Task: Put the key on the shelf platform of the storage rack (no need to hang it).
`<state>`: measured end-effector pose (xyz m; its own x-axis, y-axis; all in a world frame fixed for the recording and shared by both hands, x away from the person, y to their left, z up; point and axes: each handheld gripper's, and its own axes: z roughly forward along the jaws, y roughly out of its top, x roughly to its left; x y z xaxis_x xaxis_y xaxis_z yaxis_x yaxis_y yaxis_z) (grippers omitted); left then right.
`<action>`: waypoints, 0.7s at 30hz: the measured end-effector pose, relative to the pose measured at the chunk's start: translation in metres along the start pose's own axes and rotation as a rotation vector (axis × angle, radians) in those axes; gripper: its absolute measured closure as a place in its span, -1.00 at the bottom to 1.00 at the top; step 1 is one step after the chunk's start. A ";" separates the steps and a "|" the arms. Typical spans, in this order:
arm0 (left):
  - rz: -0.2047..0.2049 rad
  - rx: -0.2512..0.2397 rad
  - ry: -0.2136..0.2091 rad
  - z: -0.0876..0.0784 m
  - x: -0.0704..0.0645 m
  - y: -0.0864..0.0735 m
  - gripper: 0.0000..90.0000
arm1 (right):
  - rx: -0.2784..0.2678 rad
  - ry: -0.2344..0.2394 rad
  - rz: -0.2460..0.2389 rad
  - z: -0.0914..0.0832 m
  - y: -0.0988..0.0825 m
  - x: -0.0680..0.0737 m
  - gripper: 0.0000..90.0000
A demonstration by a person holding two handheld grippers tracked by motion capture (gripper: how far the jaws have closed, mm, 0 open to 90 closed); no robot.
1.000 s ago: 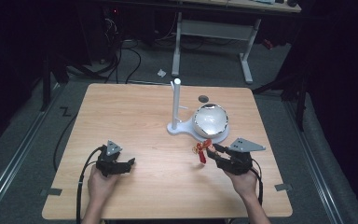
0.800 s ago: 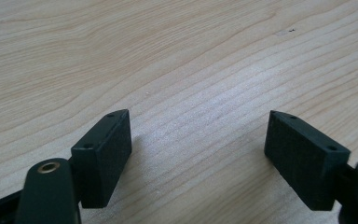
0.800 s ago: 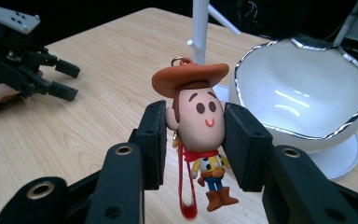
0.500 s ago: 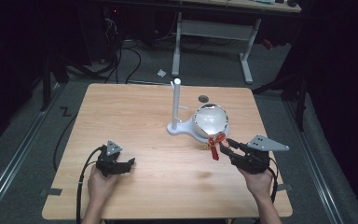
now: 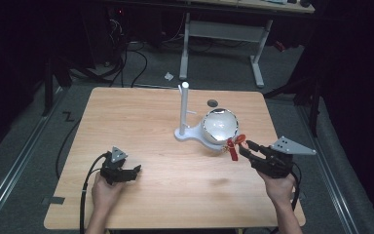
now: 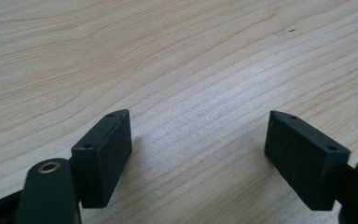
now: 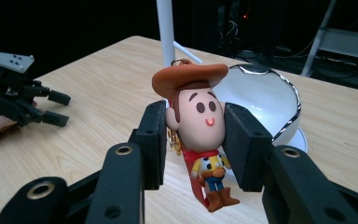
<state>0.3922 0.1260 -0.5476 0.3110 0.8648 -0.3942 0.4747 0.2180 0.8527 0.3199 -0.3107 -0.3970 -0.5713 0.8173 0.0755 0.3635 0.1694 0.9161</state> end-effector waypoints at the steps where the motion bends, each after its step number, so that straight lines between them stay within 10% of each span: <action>1: 0.000 0.000 0.000 0.000 0.000 0.000 -0.48 | 0.001 0.000 0.001 0.000 0.001 -0.001 0.37; 21: 0.001 -0.001 0.001 0.000 0.000 0.000 -0.48 | -0.004 0.003 0.019 0.015 0.032 -0.020 0.37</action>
<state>0.3922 0.1259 -0.5476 0.3102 0.8655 -0.3934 0.4741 0.2178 0.8531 0.3536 -0.3130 -0.3751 -0.5668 0.8184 0.0941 0.3711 0.1517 0.9161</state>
